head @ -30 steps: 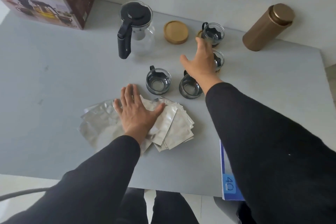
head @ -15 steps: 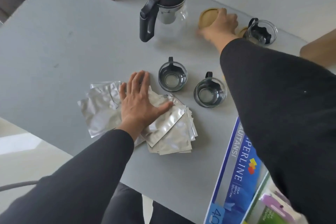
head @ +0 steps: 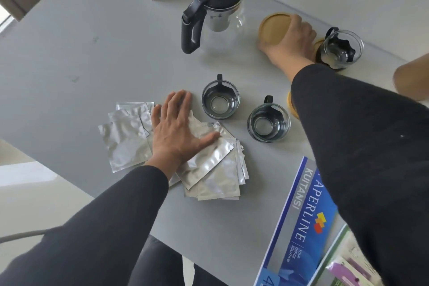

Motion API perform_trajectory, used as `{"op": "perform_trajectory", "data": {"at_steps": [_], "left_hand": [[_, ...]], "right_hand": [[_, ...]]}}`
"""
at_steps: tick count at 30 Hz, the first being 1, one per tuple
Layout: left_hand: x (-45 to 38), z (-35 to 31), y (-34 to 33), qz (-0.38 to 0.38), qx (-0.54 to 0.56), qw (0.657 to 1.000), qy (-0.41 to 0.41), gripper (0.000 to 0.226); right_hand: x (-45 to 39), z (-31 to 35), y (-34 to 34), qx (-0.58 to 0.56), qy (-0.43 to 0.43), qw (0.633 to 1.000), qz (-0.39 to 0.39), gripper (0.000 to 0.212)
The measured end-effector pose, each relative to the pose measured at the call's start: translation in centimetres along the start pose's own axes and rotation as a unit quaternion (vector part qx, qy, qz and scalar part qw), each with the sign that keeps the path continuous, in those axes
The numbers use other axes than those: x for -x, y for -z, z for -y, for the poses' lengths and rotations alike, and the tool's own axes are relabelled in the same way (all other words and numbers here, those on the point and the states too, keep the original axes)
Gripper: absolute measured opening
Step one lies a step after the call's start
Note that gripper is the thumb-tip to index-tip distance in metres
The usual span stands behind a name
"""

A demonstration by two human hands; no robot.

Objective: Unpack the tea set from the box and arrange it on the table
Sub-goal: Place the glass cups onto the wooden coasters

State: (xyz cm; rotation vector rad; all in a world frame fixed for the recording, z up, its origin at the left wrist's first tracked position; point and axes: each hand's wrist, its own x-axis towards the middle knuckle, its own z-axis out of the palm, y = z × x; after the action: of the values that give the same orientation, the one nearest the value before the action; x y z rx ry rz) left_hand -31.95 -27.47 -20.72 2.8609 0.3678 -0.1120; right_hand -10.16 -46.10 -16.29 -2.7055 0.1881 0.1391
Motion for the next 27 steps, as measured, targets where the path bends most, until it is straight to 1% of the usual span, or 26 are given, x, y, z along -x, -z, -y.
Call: {"op": "perform_trajectory", "data": {"at_steps": [4,8,10,14,20,27], "left_hand": [[0.1,0.0,0.1,0.004,-0.003,1.000,-0.004,0.112],[0.2,0.0,0.1,0.001,-0.003,1.000,-0.005,0.111],[0.2,0.0,0.0,-0.002,-0.002,1.000,-0.007,0.111],[0.2,0.2,-0.1,-0.004,-0.003,1.000,-0.009,0.111],[0.1,0.3,-0.3,-0.007,-0.004,1.000,-0.010,0.111],[0.1,0.3,-0.4,-0.014,0.007,1.000,-0.008,0.110]], "right_hand": [[2.2,-0.7,0.3,0.006,0.069,0.998,-0.013,0.090],[4.2,-0.5,0.1,0.041,0.091,0.995,0.021,0.095],[4.9,-0.3,-0.4,0.037,0.092,0.994,0.046,0.098],[5.6,0.0,-1.0,0.052,0.081,0.993,0.069,0.098],[5.7,0.4,-1.2,0.109,0.078,0.988,0.079,0.098],[6.1,0.6,-1.1,0.133,0.074,0.984,0.095,0.093]]}}
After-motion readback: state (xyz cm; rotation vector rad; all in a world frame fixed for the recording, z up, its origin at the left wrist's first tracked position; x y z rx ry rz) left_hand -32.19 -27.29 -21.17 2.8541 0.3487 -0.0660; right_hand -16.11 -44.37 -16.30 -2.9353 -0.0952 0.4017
